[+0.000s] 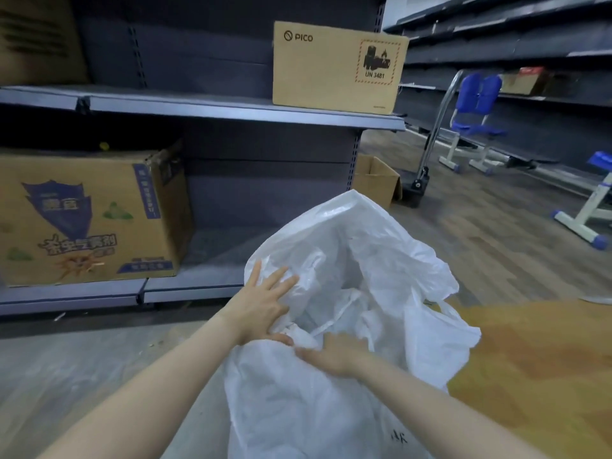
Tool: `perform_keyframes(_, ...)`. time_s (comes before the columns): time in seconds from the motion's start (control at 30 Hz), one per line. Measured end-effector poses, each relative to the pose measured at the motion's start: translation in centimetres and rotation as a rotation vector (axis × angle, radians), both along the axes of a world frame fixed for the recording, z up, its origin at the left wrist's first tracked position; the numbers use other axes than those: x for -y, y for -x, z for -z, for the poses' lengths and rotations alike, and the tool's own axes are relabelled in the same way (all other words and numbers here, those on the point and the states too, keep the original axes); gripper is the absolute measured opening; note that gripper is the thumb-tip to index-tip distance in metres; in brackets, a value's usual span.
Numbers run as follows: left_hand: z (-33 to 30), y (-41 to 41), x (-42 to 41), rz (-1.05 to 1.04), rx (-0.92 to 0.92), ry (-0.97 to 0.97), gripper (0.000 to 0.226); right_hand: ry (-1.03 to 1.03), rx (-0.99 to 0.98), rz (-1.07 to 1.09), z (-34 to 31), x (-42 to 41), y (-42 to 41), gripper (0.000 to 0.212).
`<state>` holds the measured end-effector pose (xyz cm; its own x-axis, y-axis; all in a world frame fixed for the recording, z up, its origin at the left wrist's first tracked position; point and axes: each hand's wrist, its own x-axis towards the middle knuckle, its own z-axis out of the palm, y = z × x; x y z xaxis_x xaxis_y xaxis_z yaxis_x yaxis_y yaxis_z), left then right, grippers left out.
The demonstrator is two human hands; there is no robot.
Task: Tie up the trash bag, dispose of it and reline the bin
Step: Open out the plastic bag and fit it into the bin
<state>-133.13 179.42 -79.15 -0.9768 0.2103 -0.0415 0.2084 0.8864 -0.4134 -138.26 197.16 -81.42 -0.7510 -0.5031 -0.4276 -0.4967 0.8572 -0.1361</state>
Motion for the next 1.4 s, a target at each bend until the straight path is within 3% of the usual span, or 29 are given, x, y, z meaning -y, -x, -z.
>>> perform_keyframes(0.07,0.5,-0.2,-0.1,-0.089,0.083,-0.026,0.067,-0.19,0.033,-0.045,1.1,0.8,0.0,0.053)
perform_keyframes(0.13,0.6,-0.3,-0.1,-0.102,0.095,-0.033,0.059,-0.195,0.022,-0.098,2.3,2.0,-0.1,0.034)
perform_keyframes(0.23,0.3,-0.5,0.4,-0.134,0.08,-0.062,0.05,0.104,0.082,-0.064,4.0,4.0,-0.9,0.037)
perform_keyframes(0.33,0.2,-0.9,0.8,-0.157,0.068,-0.061,0.043,0.472,0.358,-0.177,4.0,5.3,-2.4,0.044)
perform_keyframes(0.4,0.2,-1.3,1.2,-0.17,0.069,-0.062,0.043,0.481,0.479,-0.223,3.7,5.8,-2.7,0.048)
perform_keyframes(0.47,0.1,-1.5,1.5,-0.19,0.087,-0.062,0.048,0.432,0.316,-0.176,2.7,5.9,-2.1,0.04)
perform_keyframes(0.57,0.2,-1.9,1.6,-0.208,0.104,-0.072,0.057,0.354,-0.365,0.005,0.5,4.5,0.5,0.041)
perform_keyframes(0.6,0.1,-2.0,1.5,-0.207,0.104,-0.073,0.058,0.25,-0.491,0.069,0.3,3.3,1.8,0.05)
perform_keyframes(0.63,0.1,-2.0,1.4,-0.204,0.105,-0.075,0.058,0.126,-0.519,0.151,0.4,2.1,3.1,0.063)
perform_keyframes(0.7,0.1,-1.9,1.3,-0.19,0.104,-0.075,0.055,0.017,-0.389,0.333,1.9,-0.5,5.8,0.075)
perform_keyframes(0.8,0.1,-1.8,1.0,-0.164,0.096,-0.066,0.053,0.032,-0.309,0.312,3.9,-2.5,7.3,0.049)
perform_keyframes(0.87,0.1,-1.8,1.0,-0.16,0.1,-0.071,0.054,-0.02,-0.422,0.184,3.1,-2.1,6.5,0.036)
perform_keyframes(0.97,0.2,-1.9,1.3,-0.177,0.105,-0.094,0.058,-0.012,-0.567,0.051,0.9,-0.5,5.5,0.034)
perform_keyframes(1.13,0.1,-1.8,2.1,-0.222,0.046,-0.123,0.077,0.397,-0.994,0.007,-0.2,2.5,3.8,0.016)
perform_keyframes(1.27,1.7,-1.1,3.3,-0.143,-0.075,-0.19,0.093,0.835,-0.792,-0.057,0.4,5.1,1.0,0.023)
perform_keyframes(1.33,2.9,-1.0,4.2,-0.118,-0.116,-0.227,0.091,0.755,-0.538,-0.067,0.3,5.7,0.0,0.032)
perform_keyframes(1.4,3.2,-1.2,4.0,-0.106,-0.144,-0.261,0.084,0.61,-0.473,-0.146,0.8,5.7,0.2,0.021)
